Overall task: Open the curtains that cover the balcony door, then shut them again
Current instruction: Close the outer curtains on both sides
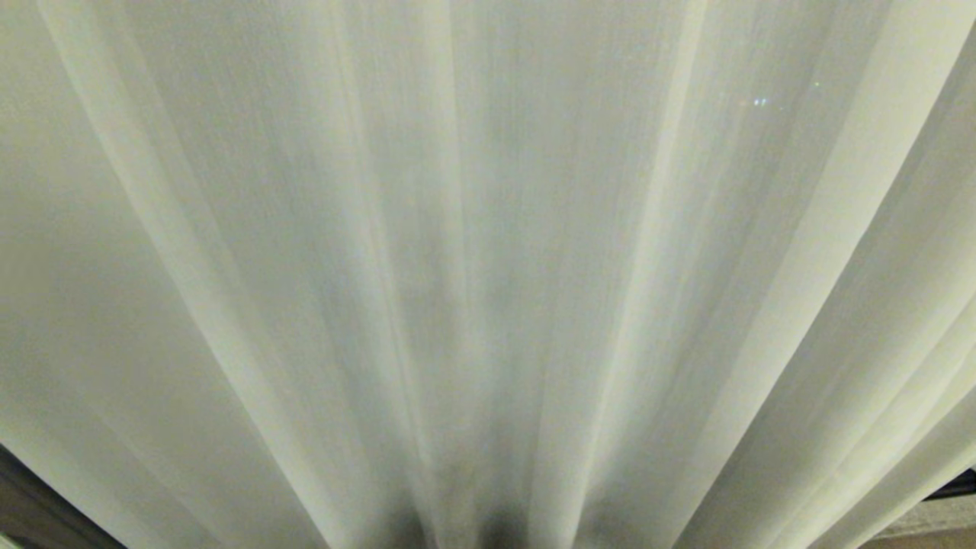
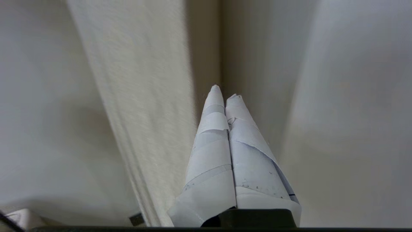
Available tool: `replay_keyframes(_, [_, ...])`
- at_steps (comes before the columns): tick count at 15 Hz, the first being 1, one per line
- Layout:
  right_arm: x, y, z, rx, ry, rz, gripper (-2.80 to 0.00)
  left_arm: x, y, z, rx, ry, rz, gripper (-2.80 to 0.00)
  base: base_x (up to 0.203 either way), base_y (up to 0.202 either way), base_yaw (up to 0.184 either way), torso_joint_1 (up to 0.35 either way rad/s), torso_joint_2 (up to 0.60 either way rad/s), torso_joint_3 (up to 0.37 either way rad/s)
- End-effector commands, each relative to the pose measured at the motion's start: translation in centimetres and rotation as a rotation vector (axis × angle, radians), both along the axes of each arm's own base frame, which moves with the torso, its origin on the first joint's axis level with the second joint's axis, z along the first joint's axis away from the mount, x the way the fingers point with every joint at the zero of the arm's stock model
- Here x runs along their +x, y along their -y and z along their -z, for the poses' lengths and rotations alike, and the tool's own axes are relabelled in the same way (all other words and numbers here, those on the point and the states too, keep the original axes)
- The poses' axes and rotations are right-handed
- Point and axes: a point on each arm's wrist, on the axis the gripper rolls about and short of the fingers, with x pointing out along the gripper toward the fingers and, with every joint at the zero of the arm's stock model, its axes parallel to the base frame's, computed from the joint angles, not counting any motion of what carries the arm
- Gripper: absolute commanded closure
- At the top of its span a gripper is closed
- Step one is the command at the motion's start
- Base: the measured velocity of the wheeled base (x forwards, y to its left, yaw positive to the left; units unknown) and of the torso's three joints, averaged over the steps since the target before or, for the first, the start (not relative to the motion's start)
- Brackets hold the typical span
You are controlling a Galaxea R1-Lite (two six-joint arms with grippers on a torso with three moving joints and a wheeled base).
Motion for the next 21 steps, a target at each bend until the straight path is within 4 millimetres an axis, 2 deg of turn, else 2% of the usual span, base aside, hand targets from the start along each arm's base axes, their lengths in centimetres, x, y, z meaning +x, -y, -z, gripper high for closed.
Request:
replay_keyframes(1, [0.0,0.0,0.0,-0.001,0.001,0.0,0.0,-0.7,-0.6,-0.2,0.006,0.003,-0.035,0.0,0.0,0.0,0.0,0.0,0.0,0.0])
replay_keyframes(3, [0.0,0.0,0.0,-0.001,0.001,0.0,0.0,-1.0,-2.1,-0.3,0.016,-0.001,-0.074,0.0,0.0,0.0,0.0,0.0,0.0,0.0])
replay_keyframes(8, [0.0,0.0,0.0,-0.001,0.001,0.0,0.0,-0.1,-7.5,0.2,0.03,0.007,-0.149,0.0,0.0,0.0,0.0,0.0,0.0,0.0])
replay_keyframes(11, [0.0,0.0,0.0,-0.001,0.001,0.0,0.0,0.8,-11.1,1.6,0.026,0.002,-0.175,0.0,0.0,0.0,0.0,0.0,0.0,0.0])
replay_keyframes(13, [0.0,0.0,0.0,-0.001,0.001,0.0,0.0,1.4,-12.6,3.1,0.0,-0.01,-0.178,0.0,0.0,0.0,0.0,0.0,0.0,0.0])
replay_keyframes(17, [0.0,0.0,0.0,-0.001,0.001,0.0,0.0,1.9,-13.6,4.4,-0.027,-0.018,-0.179,0.0,0.0,0.0,0.0,0.0,0.0,0.0])
replay_keyframes(21, [0.0,0.0,0.0,-0.001,0.001,0.0,0.0,1.5,-13.4,3.9,-0.031,0.025,-0.193,0.0,0.0,0.0,0.0,0.0,0.0,0.0])
